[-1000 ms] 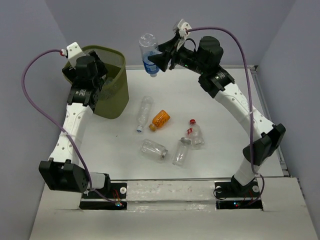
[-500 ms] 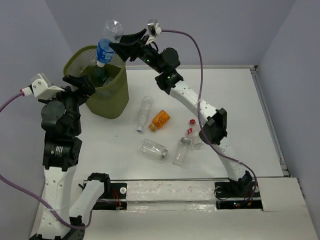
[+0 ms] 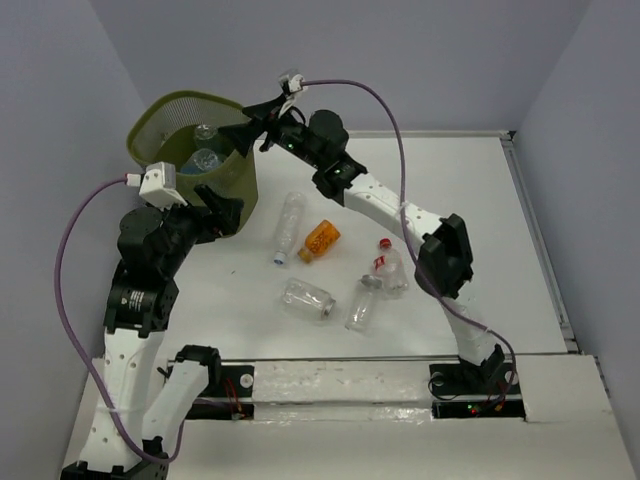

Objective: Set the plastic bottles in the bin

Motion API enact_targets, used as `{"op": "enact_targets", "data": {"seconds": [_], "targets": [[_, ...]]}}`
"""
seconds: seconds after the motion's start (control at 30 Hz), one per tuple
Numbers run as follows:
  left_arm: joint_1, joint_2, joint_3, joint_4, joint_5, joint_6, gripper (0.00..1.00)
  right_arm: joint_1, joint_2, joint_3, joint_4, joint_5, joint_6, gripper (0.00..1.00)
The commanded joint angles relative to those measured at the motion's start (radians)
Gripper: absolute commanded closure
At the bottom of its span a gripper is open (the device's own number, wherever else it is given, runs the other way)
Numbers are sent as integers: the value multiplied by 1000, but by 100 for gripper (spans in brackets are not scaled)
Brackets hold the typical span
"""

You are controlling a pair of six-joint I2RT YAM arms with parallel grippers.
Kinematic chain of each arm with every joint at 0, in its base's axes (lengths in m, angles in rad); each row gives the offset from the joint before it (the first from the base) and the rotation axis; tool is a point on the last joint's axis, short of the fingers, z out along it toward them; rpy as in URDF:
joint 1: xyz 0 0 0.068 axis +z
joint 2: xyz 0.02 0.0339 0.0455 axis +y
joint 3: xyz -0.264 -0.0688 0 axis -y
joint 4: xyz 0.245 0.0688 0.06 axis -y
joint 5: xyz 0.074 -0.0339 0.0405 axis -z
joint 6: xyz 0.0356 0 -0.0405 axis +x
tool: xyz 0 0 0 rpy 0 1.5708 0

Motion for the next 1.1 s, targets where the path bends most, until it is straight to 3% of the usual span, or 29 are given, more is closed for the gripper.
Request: {"op": "enact_targets", "data": {"seconds": [0.0, 0.03, 0.07, 0.1, 0.13, 0.2, 0.23, 0.4, 0.5, 0.53, 0.57, 0.63, 0.9, 1.07], "targets": [[-33, 32, -10, 1, 197, 67, 3, -41, -383, -279, 67, 30, -70, 2], [-53, 45, -15, 2, 189, 70, 2, -52, -444, -374, 69, 41, -70, 4], [-82, 75, -18, 4, 168, 66, 2, -72, -505, -571, 70, 87, -75, 6], [-122, 91, -16, 7, 87, 57, 2, -72, -563, -670, 69, 124, -72, 8], [-233, 111, -12, 8, 29, 45, 3, -87, -675, -765, 66, 162, -62, 12], [-347, 181, 13, 10, -150, 14, 2, -119, -775, -1017, 23, 268, 9, 21], [-425, 210, 24, 10, -215, 8, 2, -120, -858, -1092, -9, 294, 40, 38], [-507, 394, 56, 39, -499, -28, 2, -149, -1055, -1483, -77, 357, 151, 53], [-515, 517, 60, 77, -550, -26, 2, -149, -1154, -1582, -94, 371, 180, 45], [-515, 552, 68, 80, -568, -28, 2, -149, -1173, -1602, -97, 372, 186, 38], [-515, 618, 82, 88, -573, -28, 2, -149, -1196, -1631, -98, 368, 194, 21], [-513, 684, 103, 117, -588, -16, 1, -149, -1204, -1648, -100, 369, 195, 5], [-487, 1000, 247, 148, -664, 27, 1, -149, -1219, -1671, -77, 308, 191, 3], [-420, 1115, 316, 188, -670, 43, 1, -149, -1213, -1677, -54, 257, 178, 3]]}}
